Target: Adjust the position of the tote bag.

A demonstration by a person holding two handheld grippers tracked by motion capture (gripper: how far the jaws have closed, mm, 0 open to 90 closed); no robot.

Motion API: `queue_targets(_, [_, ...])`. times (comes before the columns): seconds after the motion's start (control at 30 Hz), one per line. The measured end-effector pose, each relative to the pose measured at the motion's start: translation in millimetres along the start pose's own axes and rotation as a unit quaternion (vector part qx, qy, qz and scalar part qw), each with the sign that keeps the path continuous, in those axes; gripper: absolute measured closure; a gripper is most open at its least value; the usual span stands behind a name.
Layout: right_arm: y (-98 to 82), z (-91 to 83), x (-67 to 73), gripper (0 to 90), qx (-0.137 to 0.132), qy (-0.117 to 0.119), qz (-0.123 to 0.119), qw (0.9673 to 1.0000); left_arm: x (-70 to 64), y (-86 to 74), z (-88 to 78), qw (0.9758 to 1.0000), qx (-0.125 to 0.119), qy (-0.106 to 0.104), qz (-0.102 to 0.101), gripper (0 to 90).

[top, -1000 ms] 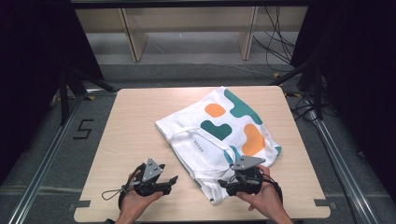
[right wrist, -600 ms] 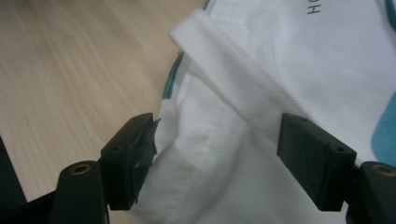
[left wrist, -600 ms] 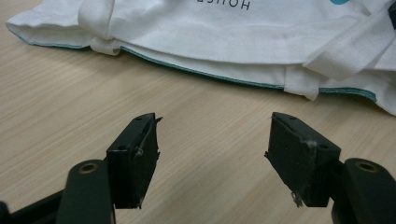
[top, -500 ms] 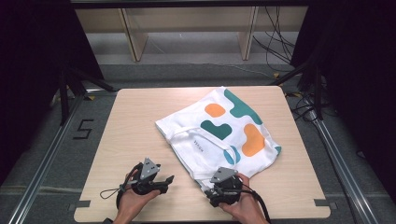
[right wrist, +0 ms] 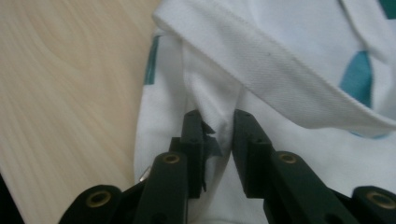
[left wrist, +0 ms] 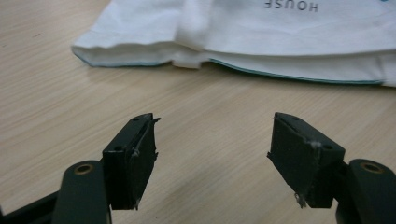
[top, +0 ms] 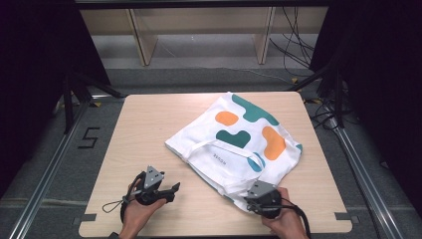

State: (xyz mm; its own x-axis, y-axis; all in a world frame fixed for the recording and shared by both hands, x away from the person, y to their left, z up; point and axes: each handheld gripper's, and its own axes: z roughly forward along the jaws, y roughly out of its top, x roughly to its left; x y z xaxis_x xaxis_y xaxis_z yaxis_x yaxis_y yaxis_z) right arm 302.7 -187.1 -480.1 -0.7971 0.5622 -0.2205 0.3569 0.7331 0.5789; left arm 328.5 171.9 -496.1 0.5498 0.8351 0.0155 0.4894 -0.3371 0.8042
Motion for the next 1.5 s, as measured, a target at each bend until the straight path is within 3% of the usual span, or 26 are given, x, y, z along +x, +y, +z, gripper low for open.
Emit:
queue_targets(0.03, [-4.8,-5.6,-3.3,77.8,-0.007,-0.009,0.011,0.9999,1.5,1.5,0.3,0.9999,0.009,0.005,0.006,30.8])
queue_targets(0.07, [-10.4,-11.7,-10.4,79.4,-0.013,-0.02,0.012,0.9996,2.8,3.0,1.7,0.9997,0.002,0.017,0.015,30.9])
queue_targets(0.13, [-21.3,-24.0,-24.3,82.4,-0.024,-0.042,0.031,0.9983,6.1,6.0,3.4,0.9994,0.008,0.034,0.007,30.9])
queue_targets(0.17, [-26.3,-28.5,-32.1,83.5,-0.029,-0.049,0.029,0.998,6.4,6.8,6.3,0.9993,-0.002,0.037,-0.006,30.9])
queue_targets(0.23, [-35.6,-34.8,-45.3,84.7,-0.033,-0.068,0.041,0.9963,9.9,8.3,11.2,0.9987,0.003,0.05,0.006,31.0])
queue_targets(0.37, [-48.9,-41.2,-69.3,84.7,-0.043,-0.093,0.062,0.9928,9.7,10.8,27.5,0.9978,0.034,0.051,0.023,31.8])
queue_targets(0.47, [-54.0,-43.8,-78.9,84.6,-0.049,-0.104,0.073,0.9907,2.6,15.7,40.4,0.997,0.039,0.052,0.042,32.3])
queue_targets(0.6, [-57.1,-43.7,-84.3,84.6,-0.052,-0.104,0.078,0.9902,-3.1,19.8,50.4,0.9968,0.04,0.045,0.052,32.5])
queue_targets(0.63, [-56.5,-43.9,-83.5,84.6,-0.053,-0.103,0.09,0.9893,-4.3,20.6,52.2,0.9967,0.042,0.044,0.054,32.7])
queue_targets(0.67, [-56.2,-44.2,-83.9,84.6,-0.05,-0.102,0.088,0.9896,-6.4,20.7,54.6,0.9973,0.042,0.04,0.046,32.5])
queue_targets(0.7, [-55.7,-43.7,-86.2,84.6,-0.054,-0.107,0.077,0.9898,-6.5,22.0,55.6,0.9965,0.046,0.041,0.056,32.5])
queue_targets(0.77, [-54.5,-43.4,-87.5,84.6,-0.056,-0.109,0.081,0.9891,-10.0,22.0,58.7,0.9974,0.042,0.033,0.049,31.9])
queue_targets(0.83, [-54.3,-45.2,-91.2,84.6,-0.057,-0.114,0.085,0.9881,-14.2,22.7,55.5,0.9962,0.045,0.031,0.068,31.2])
queue_targets(0.97, [-58.3,-46.2,-98.7,84.6,-0.062,-0.119,0.097,0.9862,-21.5,20.0,47.6,0.9954,0.051,0.014,0.08,27.8])
queue_targets(1.03, [-59.7,-46.0,-100.1,84.5,-0.065,-0.117,0.106,0.9853,-21.5,20.2,49.1,0.9943,0.054,0.02,0.09,28.0])
queue_targets(1.07, [-59.7,-45.8,-100.1,84.5,-0.066,-0.112,0.109,0.9855,-21.8,20.6,52.4,0.9951,0.057,0.024,0.077,28.8])
queue_targets(1.1, [-59.4,-45.8,-100.2,84.5,-0.065,-0.11,0.106,0.9861,-20.6,22.3,55.6,0.9948,0.057,0.032,0.078,29.9])
queue_targets(1.17, [-59.1,-47.2,-98.9,84.5,-0.067,-0.121,0.105,0.9848,-19.2,24.5,61.8,0.9961,0.051,0.032,0.065,30.6])
queue_targets(1.27, [-60.1,-47.2,-100.4,84.4,-0.069,-0.118,0.101,0.9854,-18.2,27.1,66.3,0.9952,0.046,0.043,0.074,31.7])
queue_targets(1.3, [-60.2,-46.7,-98.9,84.4,-0.066,-0.114,0.116,0.9844,-19.2,28.0,69.1,0.9956,0.044,0.045,0.069,31.5])
queue_targets(1.33, [-60.8,-45.7,-100.0,84.1,-0.068,-0.115,0.112,0.9847,-18.9,29.8,72.7,0.9949,0.04,0.047,0.079,30.8])
queue_targets(1.37, [-61.2,-45.1,-99.4,83.4,-0.068,-0.114,0.117,0.9842,-20.4,31.5,76.5,0.9956,0.041,0.047,0.07,29.4])
queue_targets(1.43, [-62.8,-43.7,-99.0,80.9,-0.065,-0.11,0.119,0.9846,-21.3,36.8,82.0,0.9949,0.037,0.048,0.081,31.0])
queue_targets(1.47, [-63.4,-43.1,-98.2,78.2,-0.064,-0.112,0.121,0.9842,-23.1,38.7,84.7,0.9954,0.034,0.046,0.077,33.0])
queue_targets(1.5, [-64.5,-42.4,-95.9,74.4,-0.053,-0.104,0.127,0.9849,-22.8,40.8,86.2,0.9939,0.03,0.046,0.095,37.1])
